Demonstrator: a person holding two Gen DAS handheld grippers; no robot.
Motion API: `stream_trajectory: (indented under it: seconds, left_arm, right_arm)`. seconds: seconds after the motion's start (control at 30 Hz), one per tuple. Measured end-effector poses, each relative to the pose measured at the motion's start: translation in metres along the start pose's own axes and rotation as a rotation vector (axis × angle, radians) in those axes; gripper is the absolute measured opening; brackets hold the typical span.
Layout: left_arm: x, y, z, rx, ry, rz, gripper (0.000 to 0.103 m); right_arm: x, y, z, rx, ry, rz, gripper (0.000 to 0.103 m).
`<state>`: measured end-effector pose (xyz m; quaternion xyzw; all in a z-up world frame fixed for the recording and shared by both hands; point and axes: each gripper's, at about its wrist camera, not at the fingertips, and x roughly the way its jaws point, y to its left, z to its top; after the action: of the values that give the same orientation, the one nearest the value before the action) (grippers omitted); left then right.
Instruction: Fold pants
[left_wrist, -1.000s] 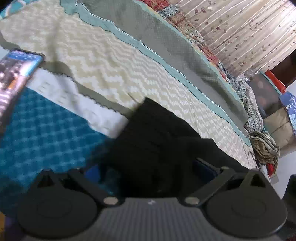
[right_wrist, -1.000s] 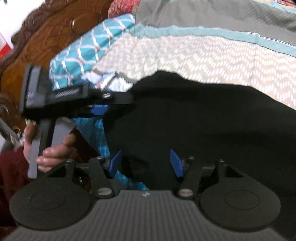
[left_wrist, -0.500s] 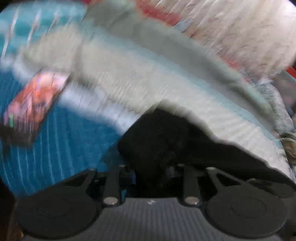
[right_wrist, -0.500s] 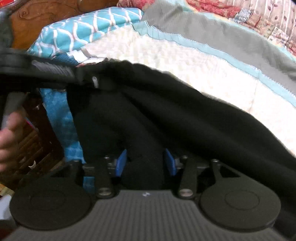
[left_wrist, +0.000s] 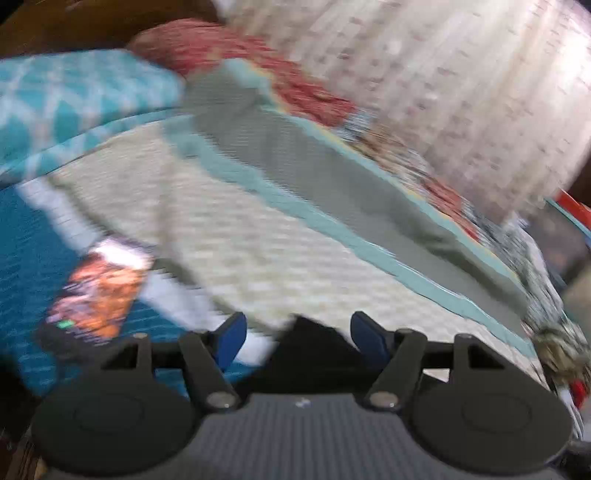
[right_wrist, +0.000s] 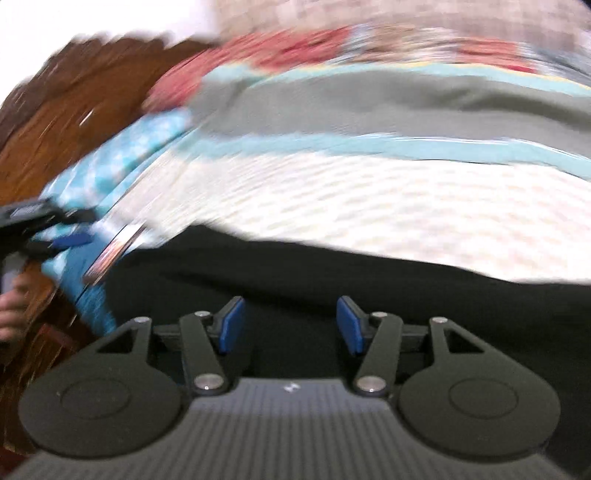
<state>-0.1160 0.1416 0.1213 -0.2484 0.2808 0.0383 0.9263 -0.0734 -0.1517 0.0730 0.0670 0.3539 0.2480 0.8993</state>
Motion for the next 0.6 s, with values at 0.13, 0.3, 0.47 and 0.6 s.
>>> stream_trajectory:
  seconds: [0.13, 0.3, 0.47, 0.6]
  left_arm:
    - [0.033, -0.064, -0.006, 0.138, 0.084, -0.084, 0.063]
    - [0.084, -0.118, -0.03, 0.236, 0.226, -0.118, 0.061]
    - [0.135, -0.124, -0.064, 0.291, 0.393, 0.048, 0.059]
    - [0.13, -0.135, -0.067, 0.318, 0.393, 0.106, 0.059]
  right_arm:
    - [-0.055, -0.064, -0.016, 0.188, -0.091, -0.147, 0.058]
    - [-0.132, -0.139, -0.065, 0.455, -0.245, -0.339, 0.058]
    - [-0.197, -0.209, -0.13, 0.741, -0.426, -0.54, 0.058]
    - [-0.217, -0.26, -0.167, 0.947, -0.526, -0.585, 0.063]
